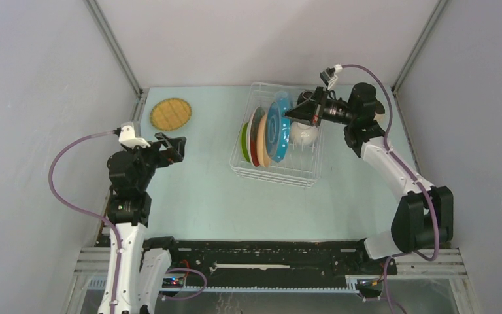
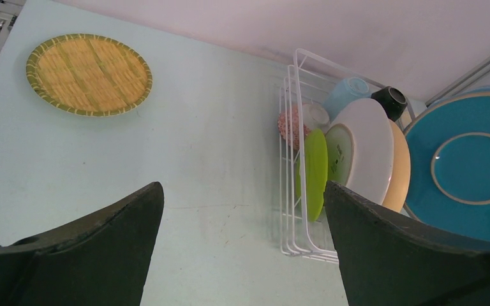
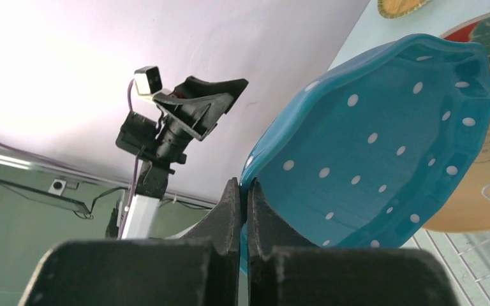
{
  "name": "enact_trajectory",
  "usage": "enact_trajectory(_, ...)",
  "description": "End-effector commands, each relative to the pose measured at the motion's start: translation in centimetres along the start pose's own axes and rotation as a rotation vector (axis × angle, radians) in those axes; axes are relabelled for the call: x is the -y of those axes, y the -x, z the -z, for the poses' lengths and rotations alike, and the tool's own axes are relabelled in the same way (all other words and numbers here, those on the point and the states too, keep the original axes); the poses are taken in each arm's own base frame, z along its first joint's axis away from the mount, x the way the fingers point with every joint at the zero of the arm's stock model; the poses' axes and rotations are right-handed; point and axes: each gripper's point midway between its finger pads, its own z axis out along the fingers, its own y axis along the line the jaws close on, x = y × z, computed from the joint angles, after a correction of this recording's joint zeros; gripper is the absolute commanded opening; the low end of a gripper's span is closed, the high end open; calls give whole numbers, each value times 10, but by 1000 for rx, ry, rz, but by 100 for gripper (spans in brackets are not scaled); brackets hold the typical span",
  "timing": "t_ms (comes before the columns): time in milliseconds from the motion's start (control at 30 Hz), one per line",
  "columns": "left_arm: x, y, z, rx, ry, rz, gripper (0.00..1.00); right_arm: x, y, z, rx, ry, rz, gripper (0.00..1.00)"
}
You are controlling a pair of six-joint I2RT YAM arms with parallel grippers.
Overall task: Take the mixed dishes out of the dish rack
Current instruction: Pick up the plate from the dish rack, then place the plate at the center of the board.
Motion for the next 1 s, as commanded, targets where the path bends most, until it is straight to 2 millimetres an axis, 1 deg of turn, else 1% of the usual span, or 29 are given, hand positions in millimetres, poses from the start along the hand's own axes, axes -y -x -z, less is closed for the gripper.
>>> enact_trajectory(0,3,5,2,24,-19,-11,100,-68,1,20,19,147,257,0)
enact_trajectory(200,3,6,3,28,-19,-12,100,-73,2,39,61,145,317,0)
enact_trajectory(533,4,6,4,32,-24,-15,100,-69,8,68,140,107,365,0)
enact_trajectory(700,5,7,5,35,-27,-15,100,-66,20,87,205,67,390,0)
enact_trajectory(833,6,7,5,37,-33,-15,100,-60,37,110,282,6,421,0)
enact_trajectory(967,8,8,6,39,-39,-15,100,-54,53,139,365,-69,451,0)
